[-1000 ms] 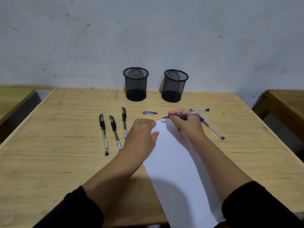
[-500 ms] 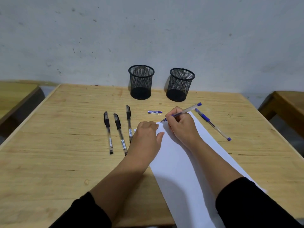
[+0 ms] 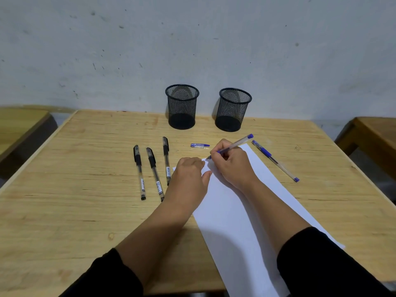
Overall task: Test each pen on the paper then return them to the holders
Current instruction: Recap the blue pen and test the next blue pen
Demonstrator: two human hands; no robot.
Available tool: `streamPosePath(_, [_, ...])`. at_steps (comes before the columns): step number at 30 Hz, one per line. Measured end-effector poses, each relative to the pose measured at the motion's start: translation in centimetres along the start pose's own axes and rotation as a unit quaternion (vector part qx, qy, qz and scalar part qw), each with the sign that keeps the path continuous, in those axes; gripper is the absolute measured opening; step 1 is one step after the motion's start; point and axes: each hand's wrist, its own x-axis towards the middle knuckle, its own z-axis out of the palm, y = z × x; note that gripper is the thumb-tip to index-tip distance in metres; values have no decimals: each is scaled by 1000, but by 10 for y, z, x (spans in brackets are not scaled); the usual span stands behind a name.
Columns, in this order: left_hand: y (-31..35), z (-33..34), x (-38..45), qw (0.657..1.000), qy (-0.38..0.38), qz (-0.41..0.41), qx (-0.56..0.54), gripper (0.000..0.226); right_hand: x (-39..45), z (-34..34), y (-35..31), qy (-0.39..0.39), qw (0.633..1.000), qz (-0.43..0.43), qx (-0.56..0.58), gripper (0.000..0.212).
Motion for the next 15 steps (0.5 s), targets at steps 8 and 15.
streamPosePath(8, [0, 0, 0, 1000, -2, -1, 5, 42, 1, 0, 1, 9, 1000, 1, 1, 12])
streamPosePath(15, [0, 0, 1, 1000, -1, 0, 10, 43, 1, 0, 2, 15, 1000, -4, 2, 12])
